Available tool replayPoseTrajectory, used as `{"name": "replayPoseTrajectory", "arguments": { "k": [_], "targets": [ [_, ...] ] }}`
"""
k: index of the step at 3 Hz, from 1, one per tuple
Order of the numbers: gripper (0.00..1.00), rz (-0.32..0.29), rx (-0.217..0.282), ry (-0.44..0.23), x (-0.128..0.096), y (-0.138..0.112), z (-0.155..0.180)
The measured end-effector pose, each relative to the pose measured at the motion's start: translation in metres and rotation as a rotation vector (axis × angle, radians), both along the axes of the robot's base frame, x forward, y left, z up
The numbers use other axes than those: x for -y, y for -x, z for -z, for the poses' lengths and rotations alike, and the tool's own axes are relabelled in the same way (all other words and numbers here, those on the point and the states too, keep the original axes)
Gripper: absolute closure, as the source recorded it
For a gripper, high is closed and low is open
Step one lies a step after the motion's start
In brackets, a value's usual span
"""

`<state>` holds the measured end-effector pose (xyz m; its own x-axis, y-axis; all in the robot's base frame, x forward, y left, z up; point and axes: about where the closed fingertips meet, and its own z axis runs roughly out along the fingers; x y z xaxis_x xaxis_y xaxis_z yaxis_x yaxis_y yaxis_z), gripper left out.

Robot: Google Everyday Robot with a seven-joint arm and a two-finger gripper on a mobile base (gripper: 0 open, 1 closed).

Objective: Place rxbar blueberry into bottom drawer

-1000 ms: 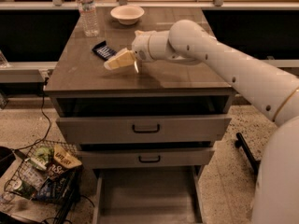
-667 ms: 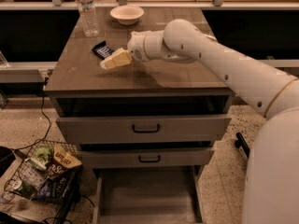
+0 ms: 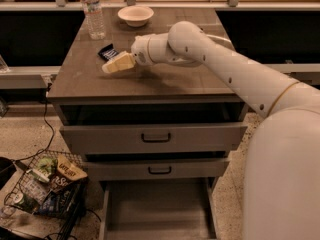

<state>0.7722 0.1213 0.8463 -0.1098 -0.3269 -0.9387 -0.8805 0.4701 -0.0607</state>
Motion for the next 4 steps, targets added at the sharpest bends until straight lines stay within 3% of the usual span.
{"name": "replayPoseTrajectory", "arguments": {
  "k": [1,2,4],
  "targets": [
    [0.00,-0.004,-0.027,-0.024,-0.006,-0.004,0.007],
    [0.14,-0.001,-0.047,-0.037,-0.007,-0.005,0.015],
    [0.62,-0.005,-0.066,-0.050,-0.010,-0.004,0.022]
  ]
}}
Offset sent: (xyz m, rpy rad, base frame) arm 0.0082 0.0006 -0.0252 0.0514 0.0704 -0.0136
